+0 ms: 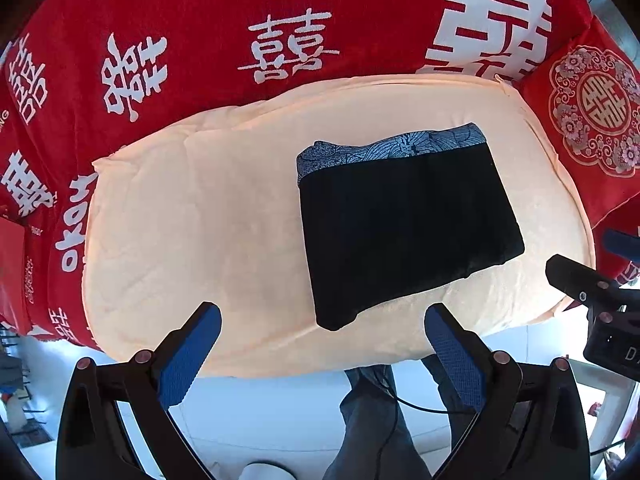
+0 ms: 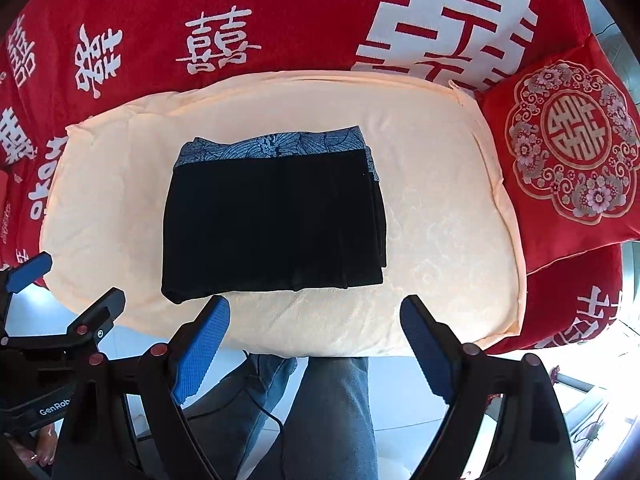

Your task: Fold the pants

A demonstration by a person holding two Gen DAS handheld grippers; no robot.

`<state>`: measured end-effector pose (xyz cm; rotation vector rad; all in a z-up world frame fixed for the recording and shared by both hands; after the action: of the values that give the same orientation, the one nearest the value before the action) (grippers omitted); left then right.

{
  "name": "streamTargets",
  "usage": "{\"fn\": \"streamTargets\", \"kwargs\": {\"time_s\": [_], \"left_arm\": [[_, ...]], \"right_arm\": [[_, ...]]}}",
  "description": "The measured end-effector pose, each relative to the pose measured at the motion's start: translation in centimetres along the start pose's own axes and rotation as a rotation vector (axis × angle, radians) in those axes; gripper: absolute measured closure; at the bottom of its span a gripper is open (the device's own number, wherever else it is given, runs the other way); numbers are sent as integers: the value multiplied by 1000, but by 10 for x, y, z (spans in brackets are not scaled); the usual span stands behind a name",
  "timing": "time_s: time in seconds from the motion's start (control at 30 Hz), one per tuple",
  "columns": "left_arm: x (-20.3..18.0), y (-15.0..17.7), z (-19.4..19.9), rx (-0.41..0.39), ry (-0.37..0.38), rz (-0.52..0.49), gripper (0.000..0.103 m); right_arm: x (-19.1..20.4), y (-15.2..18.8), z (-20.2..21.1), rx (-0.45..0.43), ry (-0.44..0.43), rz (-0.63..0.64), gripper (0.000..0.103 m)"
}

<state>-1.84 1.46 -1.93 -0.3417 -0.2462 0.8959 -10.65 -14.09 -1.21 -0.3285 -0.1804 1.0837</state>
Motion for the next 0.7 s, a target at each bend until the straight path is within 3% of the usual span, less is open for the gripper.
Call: {"fn": "streamTargets", "kwargs": {"time_s": [0.7], "left_arm": [[1,-2,12,-20,-29,51,1]], "right_arm": [[-4,-4,-1,-4,1,2,14]]}}
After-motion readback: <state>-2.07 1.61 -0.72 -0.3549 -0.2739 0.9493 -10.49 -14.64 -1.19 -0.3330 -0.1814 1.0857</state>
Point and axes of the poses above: each gripper's, at about its wrist camera, not at the fingertips, and z roughly against the way its jaws point, x to its left, y to its underside, the point moved 2 cm from there along -z, roughly the way its jaws point, and after that the axes turned 12 degrees about -x, right-handed, at the moved point
